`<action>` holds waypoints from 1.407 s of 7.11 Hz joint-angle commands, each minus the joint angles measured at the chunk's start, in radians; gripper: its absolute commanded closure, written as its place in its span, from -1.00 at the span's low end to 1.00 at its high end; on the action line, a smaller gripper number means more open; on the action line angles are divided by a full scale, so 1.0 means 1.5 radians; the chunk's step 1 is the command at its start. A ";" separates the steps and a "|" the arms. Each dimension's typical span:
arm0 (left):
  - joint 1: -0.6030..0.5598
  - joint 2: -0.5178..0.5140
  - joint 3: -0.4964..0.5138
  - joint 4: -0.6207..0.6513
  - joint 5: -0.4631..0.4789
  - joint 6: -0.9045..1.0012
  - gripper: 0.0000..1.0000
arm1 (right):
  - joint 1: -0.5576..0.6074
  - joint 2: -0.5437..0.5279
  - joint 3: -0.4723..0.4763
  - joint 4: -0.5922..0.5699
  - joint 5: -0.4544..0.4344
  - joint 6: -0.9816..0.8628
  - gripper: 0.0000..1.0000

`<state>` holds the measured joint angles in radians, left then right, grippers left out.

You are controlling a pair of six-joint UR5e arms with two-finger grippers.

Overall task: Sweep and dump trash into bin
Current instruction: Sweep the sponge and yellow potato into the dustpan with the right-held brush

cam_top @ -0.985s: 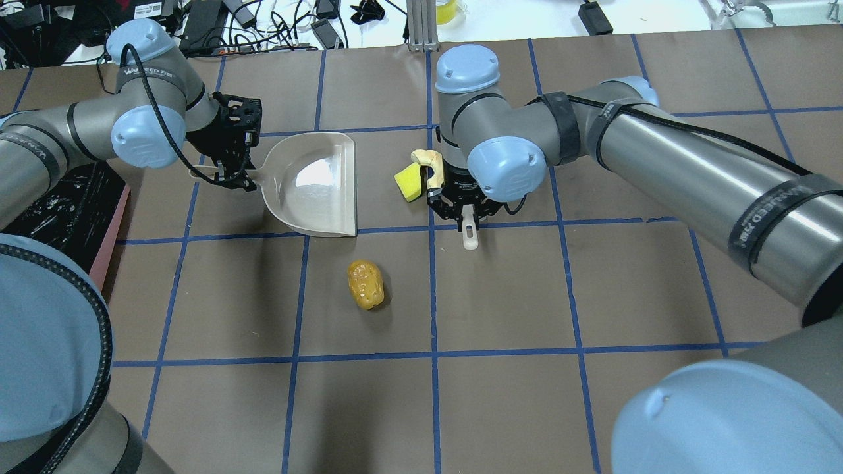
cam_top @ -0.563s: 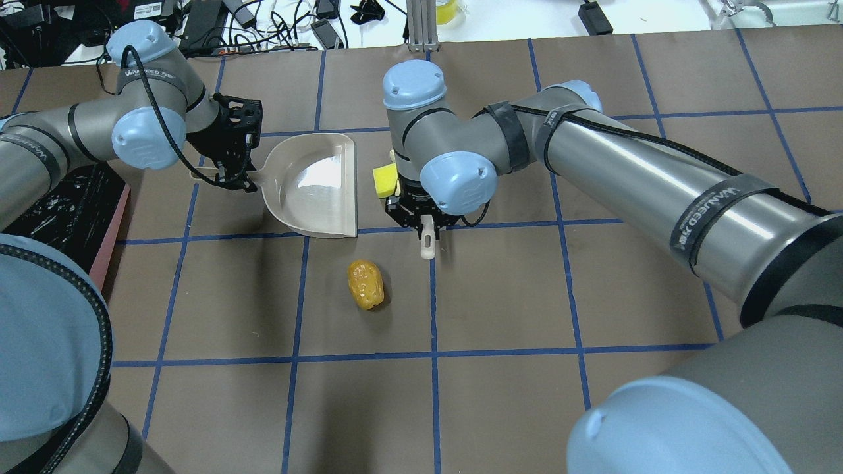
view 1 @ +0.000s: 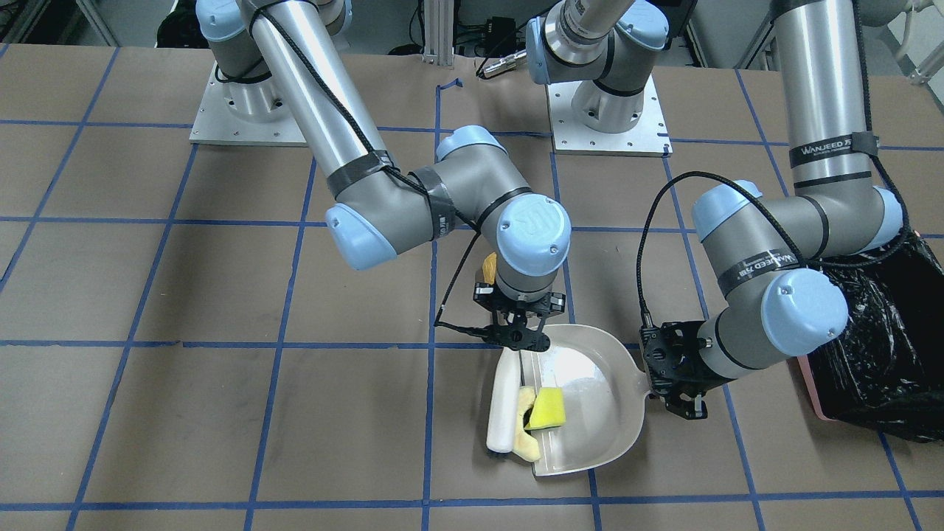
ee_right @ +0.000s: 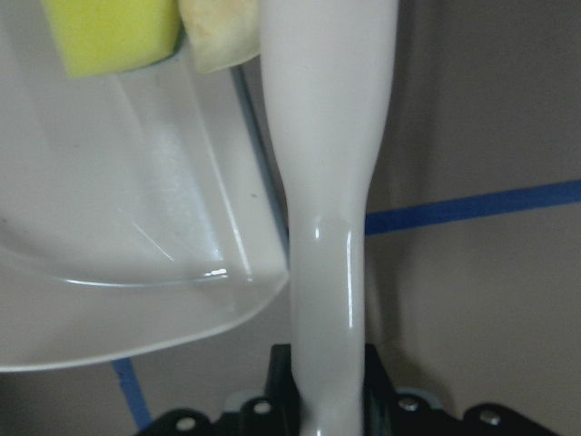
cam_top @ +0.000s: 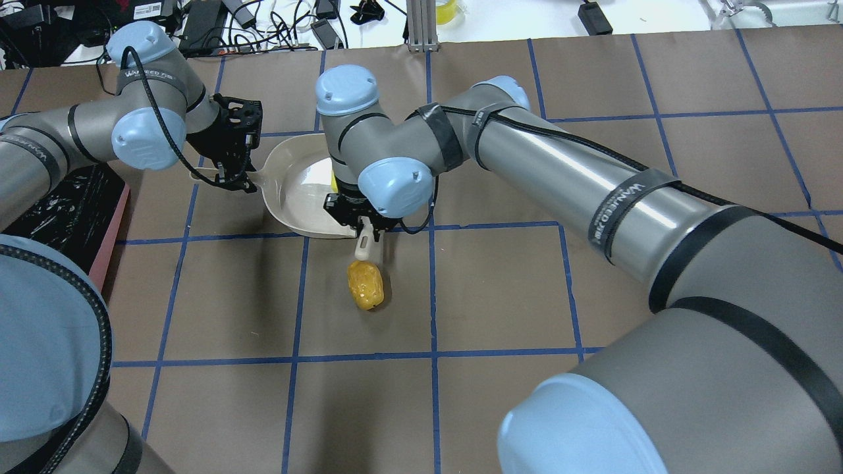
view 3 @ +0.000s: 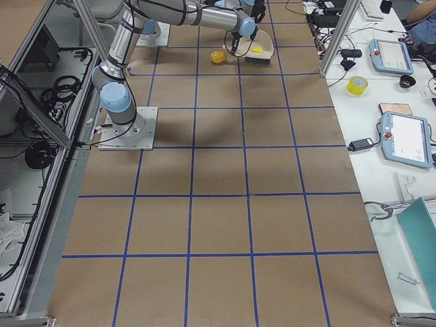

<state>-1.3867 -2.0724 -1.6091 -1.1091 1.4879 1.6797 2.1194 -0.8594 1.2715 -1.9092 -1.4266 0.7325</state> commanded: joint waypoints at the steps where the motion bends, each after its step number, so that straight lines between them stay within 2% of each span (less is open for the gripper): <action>1: 0.000 0.000 0.000 0.000 0.000 0.000 1.00 | 0.020 0.033 -0.072 0.006 0.031 0.054 1.00; 2: 0.000 0.001 0.000 0.000 0.000 0.000 1.00 | 0.023 0.030 -0.084 0.023 0.043 0.059 1.00; 3: 0.000 0.001 0.000 0.000 0.000 0.000 1.00 | 0.023 0.021 -0.084 0.059 0.030 0.047 1.00; 5: 0.006 0.004 -0.001 -0.001 -0.001 0.011 1.00 | 0.004 -0.026 -0.072 0.139 -0.037 -0.020 1.00; 6: 0.010 0.014 -0.002 -0.006 0.001 0.022 1.00 | -0.018 -0.051 -0.062 0.158 -0.046 -0.022 1.00; 7: 0.019 0.036 -0.023 -0.007 0.001 0.043 1.00 | -0.046 -0.084 -0.034 0.164 -0.045 -0.041 1.00; 8: 0.030 0.070 -0.072 -0.006 0.006 0.060 1.00 | -0.061 -0.124 0.020 0.163 -0.045 -0.083 1.00; 10: 0.047 0.142 -0.161 0.003 0.026 0.097 1.00 | -0.061 -0.200 0.141 0.143 -0.039 -0.079 1.00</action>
<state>-1.3362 -1.9228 -1.7754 -1.1096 1.5153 1.7932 2.0318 -1.0916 1.3784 -1.6805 -1.4910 0.6170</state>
